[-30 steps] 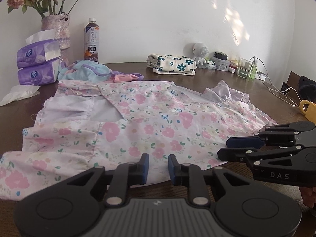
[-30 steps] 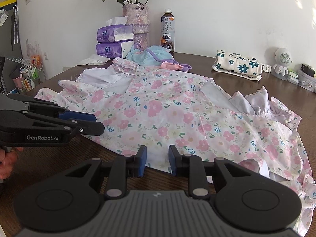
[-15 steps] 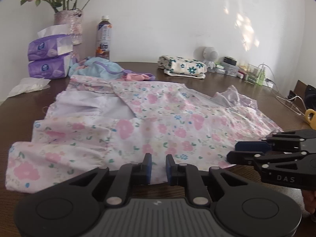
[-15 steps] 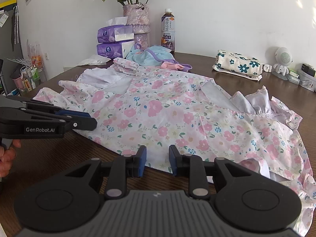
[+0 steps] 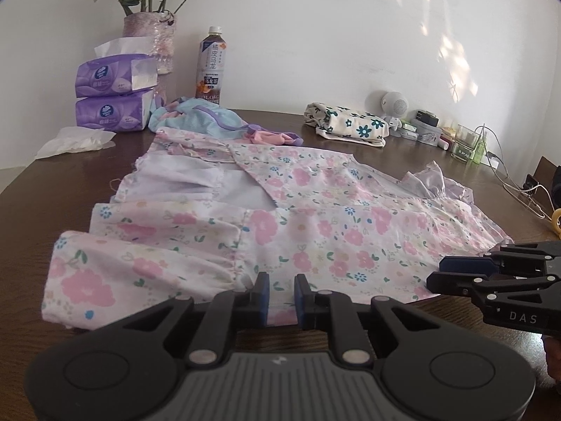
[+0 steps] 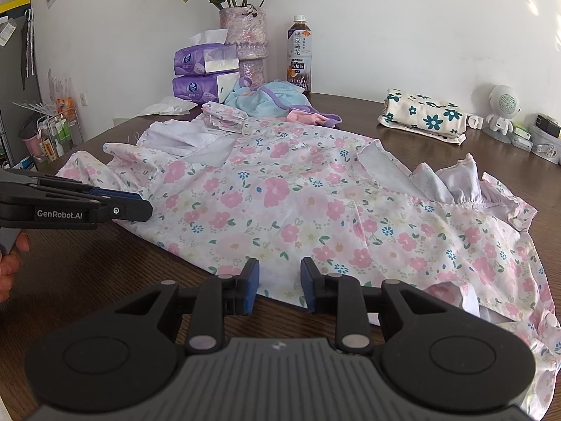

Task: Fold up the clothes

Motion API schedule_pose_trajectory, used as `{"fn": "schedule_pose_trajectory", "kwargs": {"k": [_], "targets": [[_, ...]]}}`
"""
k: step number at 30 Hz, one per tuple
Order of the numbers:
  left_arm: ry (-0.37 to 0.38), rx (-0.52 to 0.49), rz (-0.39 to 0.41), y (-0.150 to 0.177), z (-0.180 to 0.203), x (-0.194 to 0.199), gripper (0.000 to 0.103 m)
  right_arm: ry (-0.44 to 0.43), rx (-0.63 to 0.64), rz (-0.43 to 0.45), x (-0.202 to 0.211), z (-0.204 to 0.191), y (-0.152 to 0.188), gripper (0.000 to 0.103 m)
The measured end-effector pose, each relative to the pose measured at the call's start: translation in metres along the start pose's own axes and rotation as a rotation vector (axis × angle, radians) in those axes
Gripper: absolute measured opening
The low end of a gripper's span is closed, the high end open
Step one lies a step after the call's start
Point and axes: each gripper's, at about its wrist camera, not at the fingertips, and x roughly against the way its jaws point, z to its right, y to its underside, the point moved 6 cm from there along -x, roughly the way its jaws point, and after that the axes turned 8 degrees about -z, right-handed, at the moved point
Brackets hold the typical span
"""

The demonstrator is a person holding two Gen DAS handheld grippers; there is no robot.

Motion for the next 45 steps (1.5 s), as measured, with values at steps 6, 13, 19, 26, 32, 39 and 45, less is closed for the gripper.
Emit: {"fn": "schedule_pose_trajectory", "kwargs": {"k": [6,13,19,26,32,39,45], "targets": [[-0.019,0.026,0.005,0.001,-0.01,0.003,0.015,0.0,0.0,0.0,0.0,0.0,0.0,0.026],[-0.005,0.052,0.008,0.002,-0.016,0.006,0.014,-0.002,-0.004,0.001,0.0,0.0,0.0,0.026],[-0.015,0.053,0.009,0.002,-0.017,0.007,0.011,-0.012,-0.017,0.002,0.0,0.003,0.0,0.026],[0.0,0.077,0.019,0.004,-0.022,0.011,0.011,-0.008,-0.009,0.001,0.0,0.002,0.0,0.027],[0.022,0.113,0.028,0.007,-0.033,0.017,0.011,0.005,0.004,-0.001,0.0,0.0,0.0,0.028],[-0.007,0.093,0.017,0.011,-0.043,0.022,0.011,0.003,-0.004,0.0,0.0,0.001,0.0,0.029],[-0.054,0.1,0.02,0.014,-0.051,0.027,0.011,0.0,-0.003,0.0,0.0,0.001,0.0,0.03]]}}
